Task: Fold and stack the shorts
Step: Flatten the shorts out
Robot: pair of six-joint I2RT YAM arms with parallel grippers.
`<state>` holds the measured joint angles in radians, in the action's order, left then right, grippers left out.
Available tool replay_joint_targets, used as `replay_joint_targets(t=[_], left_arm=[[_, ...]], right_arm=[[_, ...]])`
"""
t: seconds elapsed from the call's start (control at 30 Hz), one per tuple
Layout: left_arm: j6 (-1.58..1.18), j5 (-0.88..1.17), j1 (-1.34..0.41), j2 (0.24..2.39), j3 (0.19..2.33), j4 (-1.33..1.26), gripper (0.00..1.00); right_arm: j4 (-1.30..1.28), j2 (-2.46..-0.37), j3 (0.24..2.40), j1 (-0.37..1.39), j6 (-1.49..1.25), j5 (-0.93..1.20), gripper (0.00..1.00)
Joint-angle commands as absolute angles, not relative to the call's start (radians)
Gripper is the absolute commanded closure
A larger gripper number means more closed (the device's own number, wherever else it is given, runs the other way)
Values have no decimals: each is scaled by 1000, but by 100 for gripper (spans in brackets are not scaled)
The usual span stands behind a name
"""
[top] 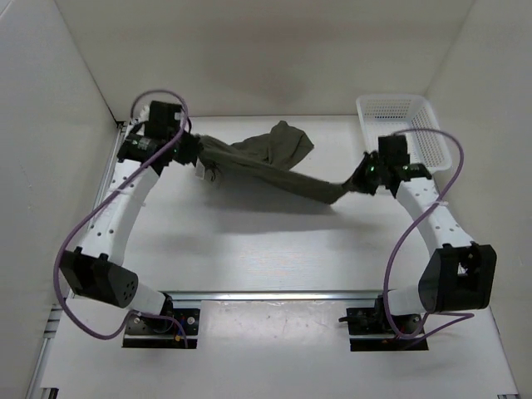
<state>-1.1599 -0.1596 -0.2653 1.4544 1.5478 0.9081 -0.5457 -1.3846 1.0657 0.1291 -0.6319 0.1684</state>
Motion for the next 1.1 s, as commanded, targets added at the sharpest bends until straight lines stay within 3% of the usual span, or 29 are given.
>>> replay_joint_targets(t=[0.0,0.2,0.43,0.73,0.93,1.07], left_arm=[[-959,-276,-230,1381,1768,1009,90],[-780,-201,-221,1431,2200,1126,90],[-692,-60,-212,1309,2277,1157,90],[-629,222,-212,1273,2457,1267,90],[-638,278,-221,1226,2285,1267,90],[-617,229,-221,1226,2038,1226,90]], right_arm=[[-612,-1358,1314,123,-580,186,100],[-744,-1306,1702,123,-463,258,100],[-885,-1160,2037,123,-380,276,100],[-989,-1058,2305,123,-368,128,100],[-999,-1058,2280,123,-358,59,100],[-951,-1078,2081,123,-338,-6,100]])
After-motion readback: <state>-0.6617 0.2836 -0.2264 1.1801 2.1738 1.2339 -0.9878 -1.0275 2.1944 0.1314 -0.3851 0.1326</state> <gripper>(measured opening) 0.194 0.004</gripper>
